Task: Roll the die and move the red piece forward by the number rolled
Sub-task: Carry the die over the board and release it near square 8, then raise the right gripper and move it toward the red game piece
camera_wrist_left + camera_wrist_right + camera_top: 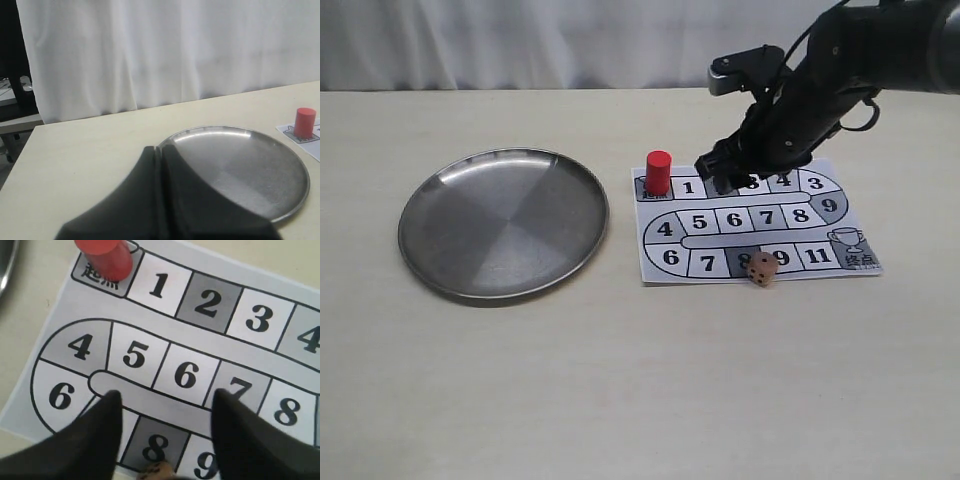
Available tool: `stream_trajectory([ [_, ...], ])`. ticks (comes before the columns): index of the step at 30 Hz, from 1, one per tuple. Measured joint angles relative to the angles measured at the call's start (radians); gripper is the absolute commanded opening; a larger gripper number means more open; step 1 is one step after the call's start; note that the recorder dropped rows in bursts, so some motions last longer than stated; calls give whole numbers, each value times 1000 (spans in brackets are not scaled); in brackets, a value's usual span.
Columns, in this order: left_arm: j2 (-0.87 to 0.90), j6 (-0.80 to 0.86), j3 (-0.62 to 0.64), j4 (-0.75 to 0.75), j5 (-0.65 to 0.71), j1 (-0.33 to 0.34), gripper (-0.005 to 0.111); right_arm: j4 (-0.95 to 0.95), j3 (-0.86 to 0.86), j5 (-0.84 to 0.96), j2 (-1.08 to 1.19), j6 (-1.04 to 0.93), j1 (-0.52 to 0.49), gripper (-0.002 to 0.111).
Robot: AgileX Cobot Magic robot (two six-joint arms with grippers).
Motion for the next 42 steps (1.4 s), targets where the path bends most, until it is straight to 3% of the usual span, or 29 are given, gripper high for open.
stream_trajectory([
  [3, 0, 0, 0, 0, 0, 0, 0, -56, 0, 44, -25, 0, 0, 4],
  [16, 0, 0, 0, 0, 0, 0, 0, -208, 27, 327, -231, -37, 0, 5],
  [27, 0, 0, 0, 0, 0, 0, 0, -225, 305, 170, -104, -125, 0, 5],
  [42, 0, 0, 0, 0, 0, 0, 0, -229, 314, 87, -54, -139, 0, 5],
])
